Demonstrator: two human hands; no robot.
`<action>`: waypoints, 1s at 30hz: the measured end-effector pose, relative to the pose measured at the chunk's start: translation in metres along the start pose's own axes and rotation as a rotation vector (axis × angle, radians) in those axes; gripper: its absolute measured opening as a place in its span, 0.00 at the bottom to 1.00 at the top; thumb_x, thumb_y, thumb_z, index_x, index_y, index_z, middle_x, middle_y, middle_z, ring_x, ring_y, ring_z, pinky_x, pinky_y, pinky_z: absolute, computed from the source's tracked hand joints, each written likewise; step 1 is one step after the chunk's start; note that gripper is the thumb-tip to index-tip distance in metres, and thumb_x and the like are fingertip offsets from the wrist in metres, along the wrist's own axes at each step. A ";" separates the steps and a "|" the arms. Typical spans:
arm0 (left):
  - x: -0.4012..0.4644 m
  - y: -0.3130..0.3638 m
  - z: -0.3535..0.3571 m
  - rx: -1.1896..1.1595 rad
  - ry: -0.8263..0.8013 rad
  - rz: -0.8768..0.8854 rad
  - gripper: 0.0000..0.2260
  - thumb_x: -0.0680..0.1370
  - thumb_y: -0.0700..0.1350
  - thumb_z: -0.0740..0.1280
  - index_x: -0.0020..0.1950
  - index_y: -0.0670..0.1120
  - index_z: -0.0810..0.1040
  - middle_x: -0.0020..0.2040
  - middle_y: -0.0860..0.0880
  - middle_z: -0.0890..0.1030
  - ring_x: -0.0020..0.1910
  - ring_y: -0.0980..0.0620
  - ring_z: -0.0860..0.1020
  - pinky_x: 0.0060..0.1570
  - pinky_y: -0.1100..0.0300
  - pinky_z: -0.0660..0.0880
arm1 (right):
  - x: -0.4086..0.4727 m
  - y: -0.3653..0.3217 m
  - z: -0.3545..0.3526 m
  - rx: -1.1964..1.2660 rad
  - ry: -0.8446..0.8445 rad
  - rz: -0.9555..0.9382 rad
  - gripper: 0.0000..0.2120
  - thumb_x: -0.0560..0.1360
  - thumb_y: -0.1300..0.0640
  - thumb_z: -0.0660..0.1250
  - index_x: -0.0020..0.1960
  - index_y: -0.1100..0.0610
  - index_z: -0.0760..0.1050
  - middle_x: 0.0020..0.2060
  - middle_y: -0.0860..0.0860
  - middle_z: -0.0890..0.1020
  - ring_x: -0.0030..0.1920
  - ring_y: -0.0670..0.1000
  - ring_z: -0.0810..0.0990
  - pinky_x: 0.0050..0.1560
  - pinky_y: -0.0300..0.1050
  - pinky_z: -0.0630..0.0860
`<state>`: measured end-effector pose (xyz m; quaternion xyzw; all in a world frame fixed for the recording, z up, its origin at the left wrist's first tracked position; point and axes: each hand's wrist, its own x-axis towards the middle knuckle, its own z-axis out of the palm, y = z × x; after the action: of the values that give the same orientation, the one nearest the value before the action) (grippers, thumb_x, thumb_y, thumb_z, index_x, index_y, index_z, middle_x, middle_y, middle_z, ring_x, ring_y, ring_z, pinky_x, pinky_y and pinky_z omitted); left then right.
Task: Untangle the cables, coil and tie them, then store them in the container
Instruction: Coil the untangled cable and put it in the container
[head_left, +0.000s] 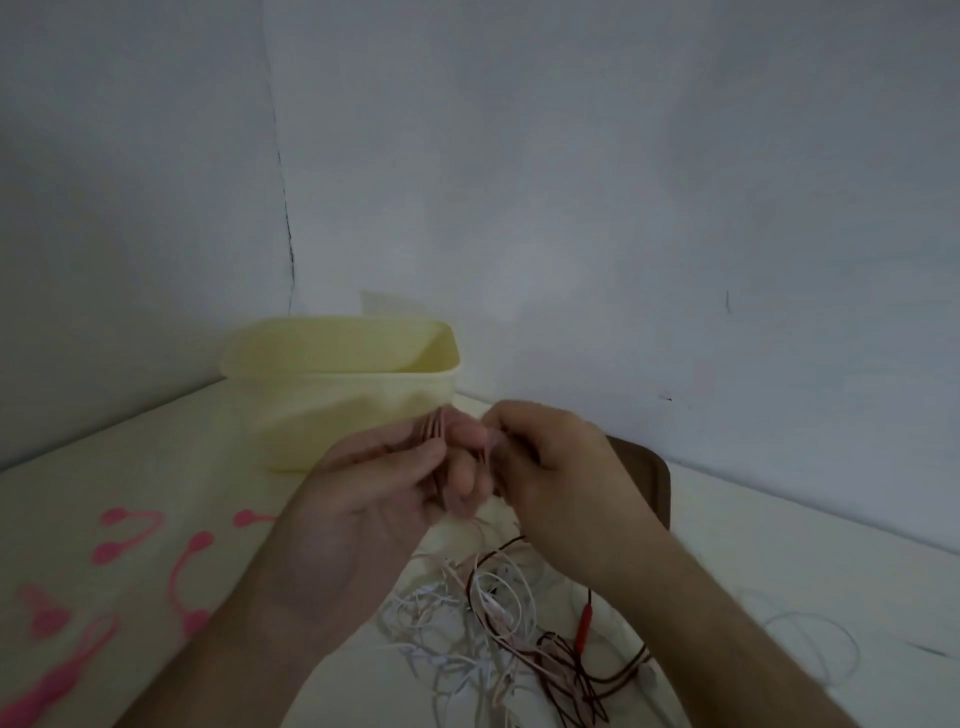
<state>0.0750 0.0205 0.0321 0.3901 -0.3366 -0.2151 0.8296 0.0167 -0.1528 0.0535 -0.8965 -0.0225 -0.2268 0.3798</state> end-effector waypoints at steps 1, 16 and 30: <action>0.001 0.001 -0.001 -0.053 0.003 0.028 0.13 0.76 0.38 0.64 0.56 0.33 0.83 0.43 0.39 0.81 0.48 0.41 0.81 0.53 0.53 0.80 | 0.000 0.002 0.003 -0.020 -0.019 -0.009 0.12 0.84 0.60 0.64 0.42 0.54 0.77 0.33 0.51 0.79 0.34 0.49 0.76 0.38 0.56 0.75; -0.001 -0.011 -0.003 0.936 0.071 0.090 0.14 0.85 0.54 0.59 0.49 0.49 0.80 0.42 0.49 0.83 0.44 0.50 0.81 0.49 0.51 0.75 | -0.004 -0.014 -0.013 -0.284 -0.039 -0.226 0.10 0.80 0.54 0.71 0.40 0.47 0.80 0.34 0.43 0.81 0.37 0.46 0.79 0.38 0.45 0.77; 0.001 0.008 -0.006 -0.153 -0.035 0.118 0.17 0.77 0.34 0.62 0.64 0.31 0.79 0.63 0.35 0.82 0.67 0.37 0.79 0.65 0.52 0.77 | 0.000 0.004 -0.013 -0.195 -0.089 -0.106 0.12 0.84 0.60 0.64 0.45 0.46 0.78 0.34 0.40 0.79 0.35 0.44 0.77 0.35 0.38 0.73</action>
<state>0.0814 0.0278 0.0363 0.3012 -0.3560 -0.1980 0.8622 0.0130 -0.1643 0.0587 -0.9359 -0.0646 -0.2079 0.2770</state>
